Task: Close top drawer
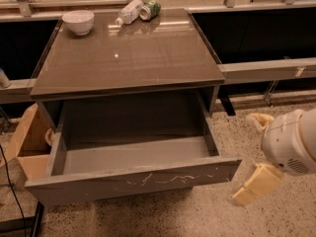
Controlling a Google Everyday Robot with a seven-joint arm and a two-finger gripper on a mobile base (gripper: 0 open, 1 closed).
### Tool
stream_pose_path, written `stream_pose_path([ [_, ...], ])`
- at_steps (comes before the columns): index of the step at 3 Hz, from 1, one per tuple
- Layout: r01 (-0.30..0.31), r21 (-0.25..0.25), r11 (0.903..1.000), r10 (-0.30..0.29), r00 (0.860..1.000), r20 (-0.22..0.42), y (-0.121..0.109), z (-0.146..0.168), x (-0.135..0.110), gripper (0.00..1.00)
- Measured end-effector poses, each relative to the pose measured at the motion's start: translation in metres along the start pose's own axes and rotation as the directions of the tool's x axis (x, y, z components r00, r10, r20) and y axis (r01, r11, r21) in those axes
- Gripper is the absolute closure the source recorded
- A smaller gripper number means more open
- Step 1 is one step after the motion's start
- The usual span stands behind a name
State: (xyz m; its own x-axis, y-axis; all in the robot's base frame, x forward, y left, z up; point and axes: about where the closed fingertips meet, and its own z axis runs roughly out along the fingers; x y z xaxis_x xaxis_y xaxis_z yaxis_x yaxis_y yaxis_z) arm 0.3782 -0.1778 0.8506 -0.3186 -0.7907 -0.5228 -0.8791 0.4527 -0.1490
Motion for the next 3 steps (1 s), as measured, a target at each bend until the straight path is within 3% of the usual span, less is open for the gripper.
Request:
stream_pose_path([
  [1, -0.008, -0.084, 0.9964, 0.014, 0.997, 0.071, 0.0149, 0.0368, 0.0154, 0.0],
  [3, 0.023, -0.093, 0.9954, -0.016, 0.997, 0.081, 0.0206, 0.043, 0.0163, 0.0],
])
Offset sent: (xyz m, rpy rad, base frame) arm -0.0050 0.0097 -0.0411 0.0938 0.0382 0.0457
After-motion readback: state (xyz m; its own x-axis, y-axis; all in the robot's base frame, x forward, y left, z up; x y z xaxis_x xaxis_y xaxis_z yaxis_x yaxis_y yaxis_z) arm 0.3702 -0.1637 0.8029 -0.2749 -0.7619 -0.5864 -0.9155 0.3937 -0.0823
